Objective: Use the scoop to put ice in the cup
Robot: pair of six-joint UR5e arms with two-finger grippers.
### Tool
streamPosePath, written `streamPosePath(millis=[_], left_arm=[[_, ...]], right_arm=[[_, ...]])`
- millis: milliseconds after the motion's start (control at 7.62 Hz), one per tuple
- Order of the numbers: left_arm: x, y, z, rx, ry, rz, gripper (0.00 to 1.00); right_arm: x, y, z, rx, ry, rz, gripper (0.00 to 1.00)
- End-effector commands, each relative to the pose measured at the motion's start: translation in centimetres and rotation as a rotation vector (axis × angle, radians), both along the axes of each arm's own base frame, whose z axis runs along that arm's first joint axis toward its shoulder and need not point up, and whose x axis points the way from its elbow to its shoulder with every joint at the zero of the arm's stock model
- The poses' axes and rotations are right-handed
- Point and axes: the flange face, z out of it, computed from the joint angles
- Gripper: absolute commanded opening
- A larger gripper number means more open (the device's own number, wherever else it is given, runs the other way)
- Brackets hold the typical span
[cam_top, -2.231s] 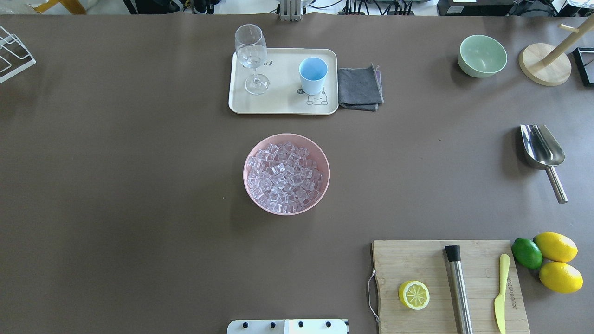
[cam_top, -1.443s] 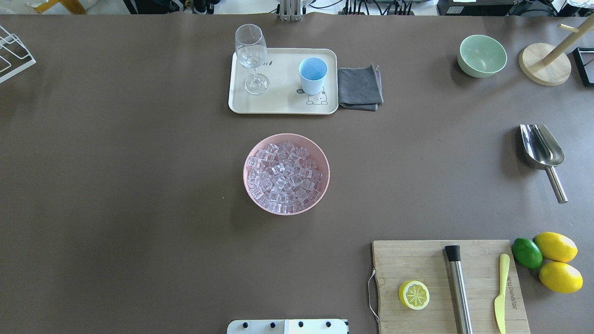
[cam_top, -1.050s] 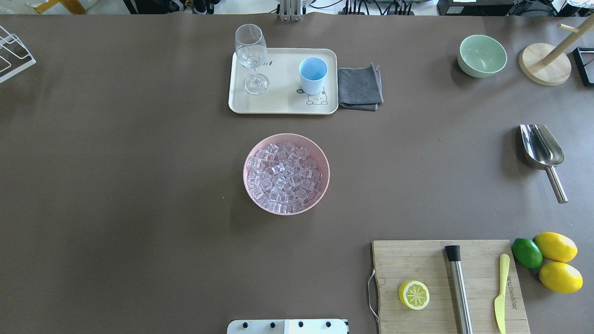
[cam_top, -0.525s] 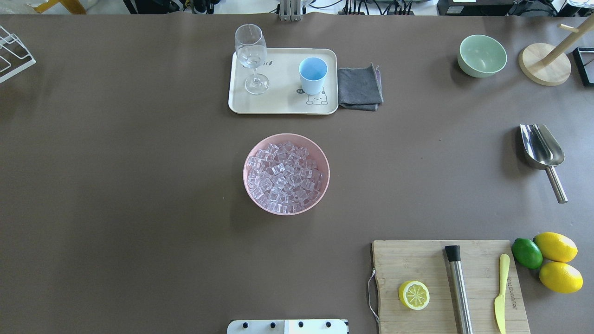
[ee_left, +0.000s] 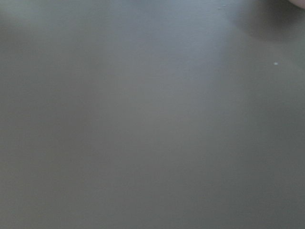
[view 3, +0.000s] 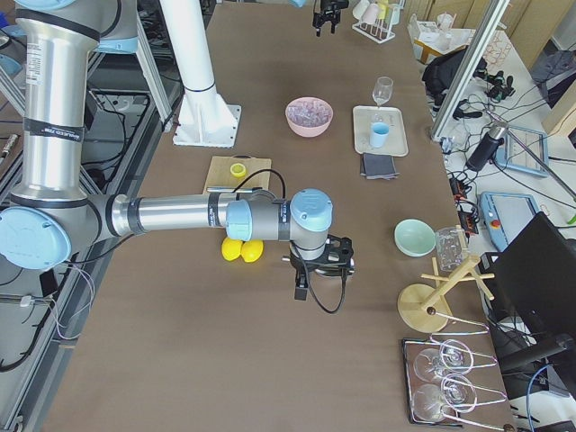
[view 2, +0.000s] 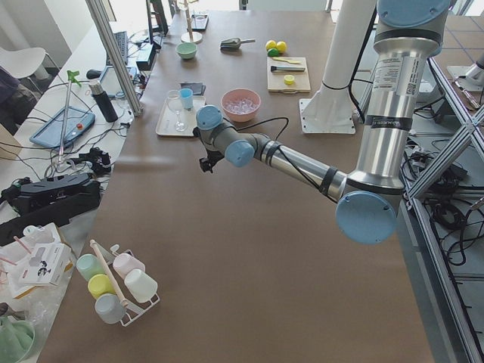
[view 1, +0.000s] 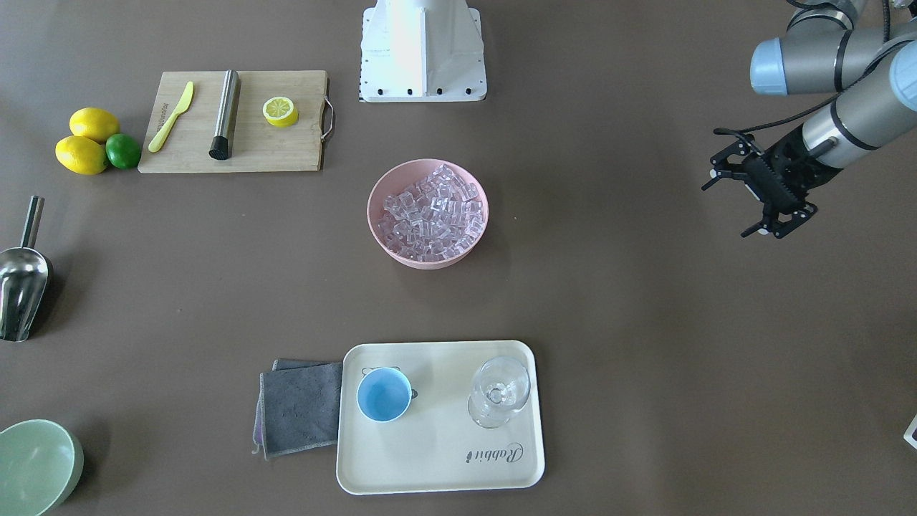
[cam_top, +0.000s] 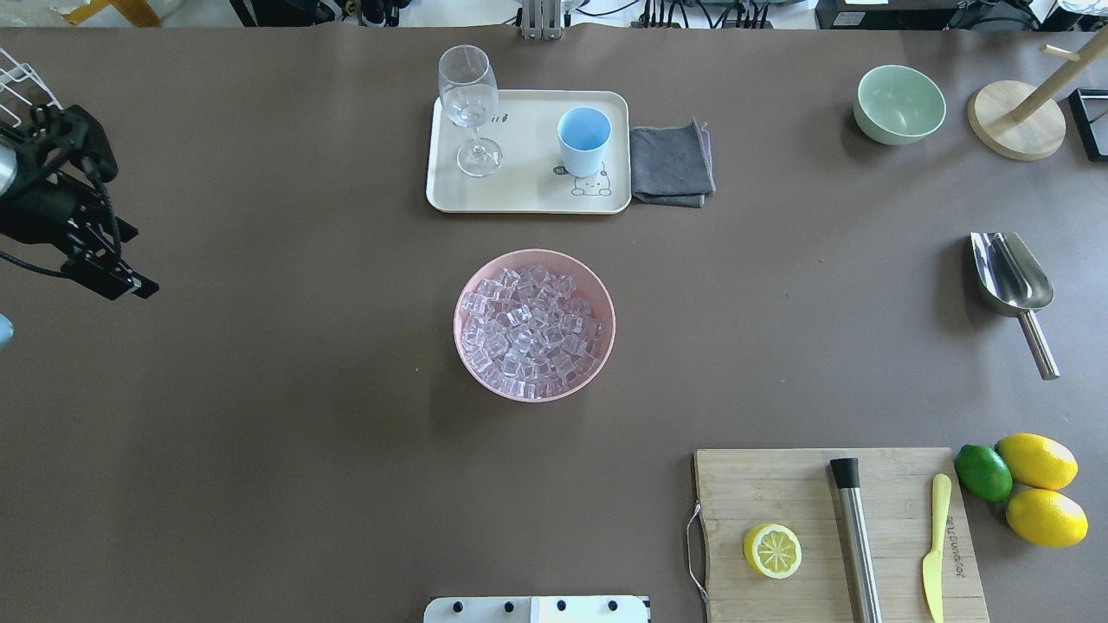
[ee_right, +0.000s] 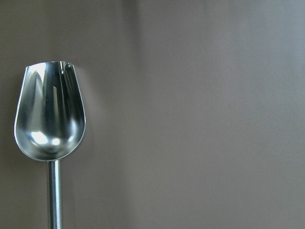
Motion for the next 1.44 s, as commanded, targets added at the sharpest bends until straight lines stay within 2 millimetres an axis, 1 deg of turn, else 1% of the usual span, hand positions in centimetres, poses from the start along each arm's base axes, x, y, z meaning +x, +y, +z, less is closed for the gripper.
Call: streamPosePath(millis=[0, 131, 262, 394, 525, 656, 787, 919, 1050, 1181, 1312], left_arm=[[11.5, 4.3, -3.2, 0.139, 0.031, 0.171, 0.99], [13.2, 4.9, -3.4, 0.215, 0.07, 0.182, 0.99], [14.5, 4.5, -1.5, 0.29, 0.128, 0.188, 0.99], [17.0, 3.5, -0.2, 0.356, 0.187, 0.2, 0.99], [17.8, 3.0, -0.3, 0.392, 0.216, 0.202, 0.99], [19.5, 3.8, -1.4, 0.405, 0.235, 0.228, 0.99], [22.5, 4.3, -5.2, 0.45, 0.272, 0.247, 0.99], [24.7, 5.1, -6.8, 0.501, 0.262, 0.211, 0.99], [25.5, 4.9, -8.3, 0.517, 0.269, 0.204, 0.99], [27.3, 5.9, -9.4, 0.527, 0.278, 0.214, 0.99], [28.4, 6.5, -9.9, 0.557, 0.263, 0.179, 0.99]], right_arm=[[-4.4, -0.7, -3.6, 0.033, -0.035, 0.1, 1.0], [-7.3, -0.3, -3.7, 0.082, -0.02, 0.133, 1.0], [-9.2, 0.6, -2.7, 0.117, -0.017, 0.142, 1.0], [-10.4, 1.3, -2.5, 0.117, -0.038, 0.17, 1.0], [-12.4, 2.1, -2.3, 0.129, -0.03, 0.207, 1.0], [-13.7, 2.9, -2.0, 0.159, -0.016, 0.214, 1.0], [-14.7, 3.2, -2.2, 0.142, -0.024, 0.223, 1.0], [-15.8, 3.6, -2.0, 0.147, -0.013, 0.233, 1.0], [-17.0, 4.1, -1.7, 0.148, 0.011, 0.235, 1.0], [-16.9, 4.8, -1.0, 0.15, 0.014, 0.231, 1.0], [-17.0, 5.2, 1.3, 0.177, -0.009, 0.228, 0.99]])
